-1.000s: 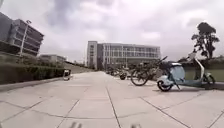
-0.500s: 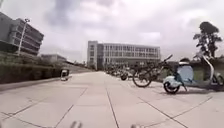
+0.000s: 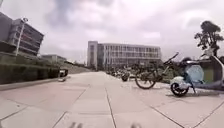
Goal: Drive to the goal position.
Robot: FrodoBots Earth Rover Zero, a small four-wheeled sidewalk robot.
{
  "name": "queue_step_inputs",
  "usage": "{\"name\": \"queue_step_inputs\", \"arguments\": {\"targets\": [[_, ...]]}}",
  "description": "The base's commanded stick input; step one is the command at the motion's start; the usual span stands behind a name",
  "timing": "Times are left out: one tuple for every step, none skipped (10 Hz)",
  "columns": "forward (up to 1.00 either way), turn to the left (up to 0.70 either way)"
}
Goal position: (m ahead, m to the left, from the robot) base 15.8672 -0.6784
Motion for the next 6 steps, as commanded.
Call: {"name": "queue_step_inputs", "arguments": {"targets": [[0.70,0.02],[0.70,0.02],[0.70,0.02],[0.70,0.02],[0.70,0.02],[0.70,0.02]]}}
